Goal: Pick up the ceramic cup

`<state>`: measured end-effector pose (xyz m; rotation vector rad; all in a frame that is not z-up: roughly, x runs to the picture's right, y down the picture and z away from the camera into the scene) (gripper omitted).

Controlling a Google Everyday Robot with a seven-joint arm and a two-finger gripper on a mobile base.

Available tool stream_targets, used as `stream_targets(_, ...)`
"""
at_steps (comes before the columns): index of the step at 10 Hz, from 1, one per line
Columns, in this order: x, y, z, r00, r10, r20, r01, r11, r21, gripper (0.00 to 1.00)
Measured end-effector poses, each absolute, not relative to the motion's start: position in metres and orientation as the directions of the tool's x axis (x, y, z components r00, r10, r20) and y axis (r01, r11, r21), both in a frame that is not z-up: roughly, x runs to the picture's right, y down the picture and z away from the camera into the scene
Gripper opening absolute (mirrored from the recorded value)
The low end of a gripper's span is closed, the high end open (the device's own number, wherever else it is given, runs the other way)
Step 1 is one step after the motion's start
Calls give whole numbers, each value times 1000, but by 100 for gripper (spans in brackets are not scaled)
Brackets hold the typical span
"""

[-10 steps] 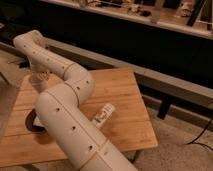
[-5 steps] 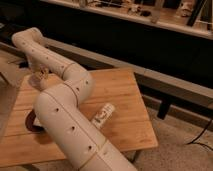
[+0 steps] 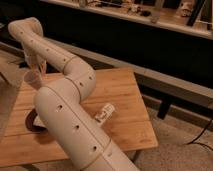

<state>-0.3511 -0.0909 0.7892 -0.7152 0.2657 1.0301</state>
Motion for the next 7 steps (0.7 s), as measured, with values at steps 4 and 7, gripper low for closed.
stream_targets(4, -346, -101, 761, 506, 688, -520, -855, 319, -409, 0)
stream_targets(7, -350, -101, 752, 518, 688, -508, -846, 326, -421, 0)
